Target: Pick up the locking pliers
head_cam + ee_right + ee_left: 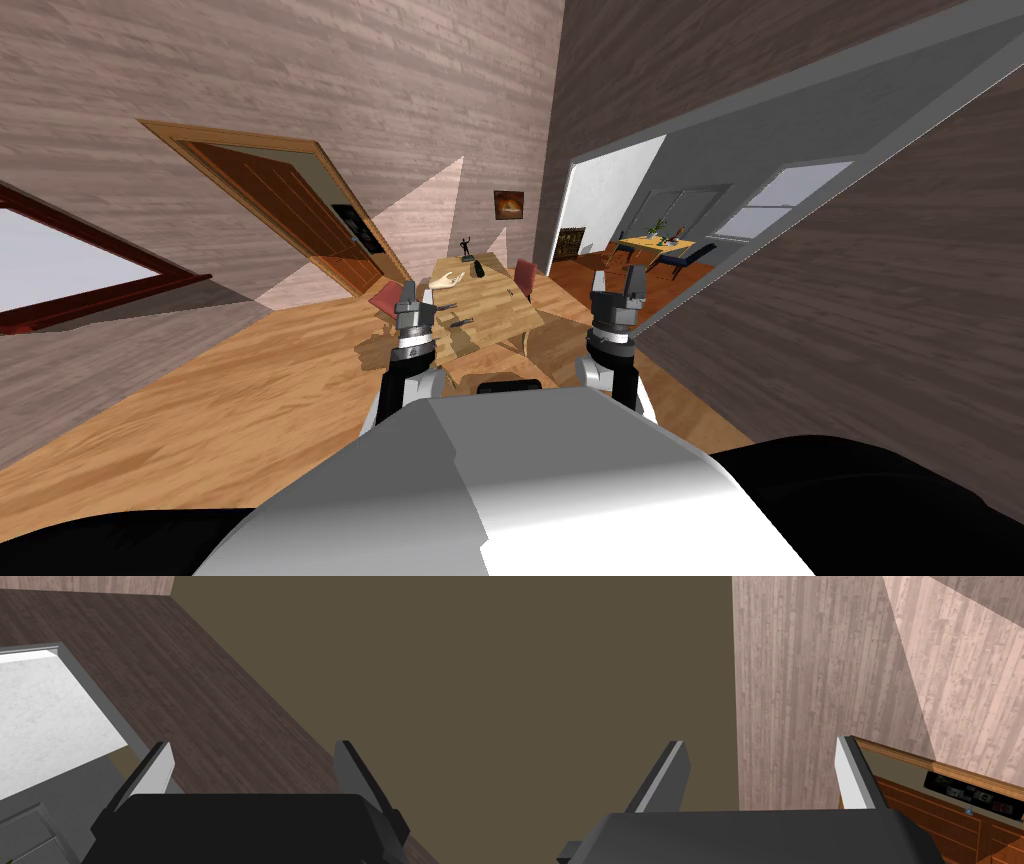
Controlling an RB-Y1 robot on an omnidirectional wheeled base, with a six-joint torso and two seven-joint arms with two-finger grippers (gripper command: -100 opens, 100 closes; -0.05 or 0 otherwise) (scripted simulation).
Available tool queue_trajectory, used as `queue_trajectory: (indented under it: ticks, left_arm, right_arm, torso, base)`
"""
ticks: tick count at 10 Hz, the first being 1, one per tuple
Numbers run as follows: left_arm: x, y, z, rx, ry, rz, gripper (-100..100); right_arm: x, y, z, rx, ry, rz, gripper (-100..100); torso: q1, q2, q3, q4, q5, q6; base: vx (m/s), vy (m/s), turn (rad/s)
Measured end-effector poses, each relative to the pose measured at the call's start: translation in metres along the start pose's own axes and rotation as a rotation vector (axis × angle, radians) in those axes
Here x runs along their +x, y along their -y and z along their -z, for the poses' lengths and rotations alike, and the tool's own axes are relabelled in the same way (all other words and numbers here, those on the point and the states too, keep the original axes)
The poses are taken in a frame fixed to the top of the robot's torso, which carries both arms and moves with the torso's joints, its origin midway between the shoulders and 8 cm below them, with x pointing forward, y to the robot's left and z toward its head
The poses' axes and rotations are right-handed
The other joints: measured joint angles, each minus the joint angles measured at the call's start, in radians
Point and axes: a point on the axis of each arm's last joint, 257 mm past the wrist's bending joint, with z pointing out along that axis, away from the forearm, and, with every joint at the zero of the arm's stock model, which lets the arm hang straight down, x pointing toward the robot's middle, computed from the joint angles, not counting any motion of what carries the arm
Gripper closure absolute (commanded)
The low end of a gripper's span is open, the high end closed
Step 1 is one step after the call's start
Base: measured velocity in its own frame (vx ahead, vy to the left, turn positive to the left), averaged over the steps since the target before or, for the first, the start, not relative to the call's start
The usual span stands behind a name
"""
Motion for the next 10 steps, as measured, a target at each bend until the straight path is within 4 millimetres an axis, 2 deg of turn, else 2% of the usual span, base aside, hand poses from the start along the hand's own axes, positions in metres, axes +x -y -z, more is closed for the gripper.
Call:
queue_trajectory:
  ticks: [4, 8, 10]
  left_arm:
    - [0.013, -0.026, 0.0, -0.044, -0.074, -0.023, -100]
    - [0.017, -0.066, -0.003, -0.116, -0.121, -0.032, -100]
    - [0.019, -0.094, -0.004, -0.163, -0.135, -0.033, -100]
  right_arm:
    - [0.0, 0.0, 0.0, 0.0, 0.0, 0.0, 0]
    - [0.0, 0.0, 0.0, 0.0, 0.0, 0.0, 0]
    - [0.0, 0.0, 0.0, 0.0, 0.0, 0.0, 0]
  torso:
    - [0.0, -0.001, 0.0, 0.0, 0.0, 0.0]
    - [0.0, -0.001, -0.001, 0.0, 0.0, 0.0]
    - [0.0, -0.001, -0.001, 0.0, 0.0, 0.0]
  base:
    - [0.006, -0.005, 0.018]
    - [0.007, -0.007, 0.02]
    - [0.01, -0.009, 0.037]
